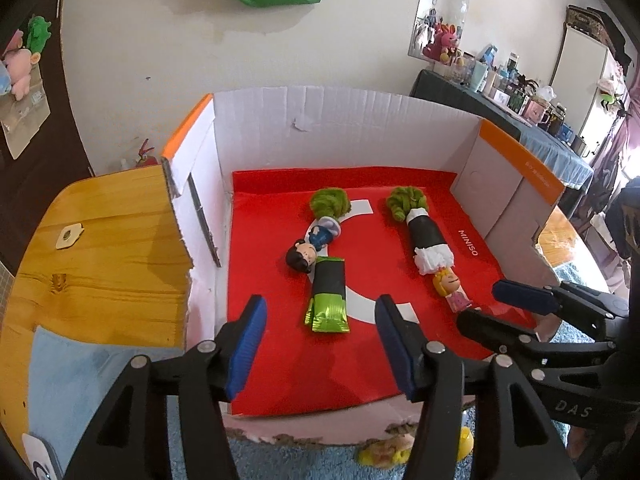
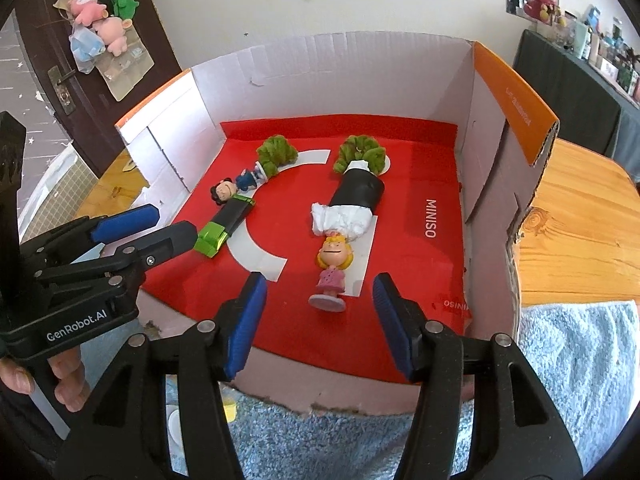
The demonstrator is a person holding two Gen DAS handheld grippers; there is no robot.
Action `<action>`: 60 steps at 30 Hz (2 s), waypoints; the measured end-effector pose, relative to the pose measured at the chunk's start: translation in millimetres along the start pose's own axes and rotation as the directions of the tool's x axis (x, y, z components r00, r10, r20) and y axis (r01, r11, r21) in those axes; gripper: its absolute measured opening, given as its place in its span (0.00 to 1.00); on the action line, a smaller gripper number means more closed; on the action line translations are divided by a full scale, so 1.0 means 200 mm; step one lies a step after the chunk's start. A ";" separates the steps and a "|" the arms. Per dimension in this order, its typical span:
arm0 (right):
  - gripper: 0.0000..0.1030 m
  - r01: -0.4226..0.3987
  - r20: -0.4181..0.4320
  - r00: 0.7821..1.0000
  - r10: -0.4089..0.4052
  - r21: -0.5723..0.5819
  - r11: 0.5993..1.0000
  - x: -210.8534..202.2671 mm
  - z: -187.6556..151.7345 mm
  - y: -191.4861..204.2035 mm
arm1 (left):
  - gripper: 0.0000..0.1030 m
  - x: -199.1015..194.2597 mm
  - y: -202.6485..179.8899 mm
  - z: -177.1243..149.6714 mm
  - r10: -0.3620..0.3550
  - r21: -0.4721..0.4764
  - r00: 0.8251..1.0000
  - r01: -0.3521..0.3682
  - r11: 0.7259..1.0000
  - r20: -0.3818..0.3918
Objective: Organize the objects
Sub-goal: 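Lift both open tools out of the box and back over the towel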
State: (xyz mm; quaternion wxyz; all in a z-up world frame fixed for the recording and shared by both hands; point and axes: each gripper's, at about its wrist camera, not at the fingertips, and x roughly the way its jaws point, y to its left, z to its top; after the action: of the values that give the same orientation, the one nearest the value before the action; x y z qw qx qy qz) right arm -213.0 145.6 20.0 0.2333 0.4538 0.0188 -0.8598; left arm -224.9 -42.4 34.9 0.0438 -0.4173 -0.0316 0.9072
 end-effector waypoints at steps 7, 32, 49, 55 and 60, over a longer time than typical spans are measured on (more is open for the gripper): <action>0.60 0.004 0.022 1.000 -0.004 -0.011 1.000 -0.06 -0.02 0.02 | 0.62 -0.05 0.00 -0.02 0.001 -0.009 1.000 -0.001 1.000 0.014; 0.77 0.013 0.077 0.997 -0.011 -0.027 1.000 -0.26 -0.12 0.09 | 0.85 -0.23 -0.01 -0.10 0.014 -0.028 0.998 -0.013 1.000 0.062; 0.81 0.019 0.088 0.996 -0.016 -0.040 0.999 -0.35 -0.22 0.15 | 0.96 -0.33 -0.01 -0.20 0.040 -0.045 0.996 -0.037 0.998 0.077; 0.81 0.020 0.084 0.996 -0.016 -0.043 0.999 -0.37 -0.29 0.18 | 0.96 -0.35 -0.01 -0.25 0.040 -0.042 0.996 -0.037 0.998 0.074; 0.81 0.022 0.076 0.997 -0.018 -0.043 0.999 -0.36 -0.33 0.18 | 0.96 -0.35 -0.02 -0.30 0.040 -0.036 0.997 -0.038 0.999 0.066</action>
State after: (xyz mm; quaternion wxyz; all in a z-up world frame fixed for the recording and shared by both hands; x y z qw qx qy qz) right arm -111.7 157.0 45.1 0.2352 0.4154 0.0334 -0.8781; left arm -133.6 -44.9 49.4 0.0178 -0.3879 -0.0407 0.9206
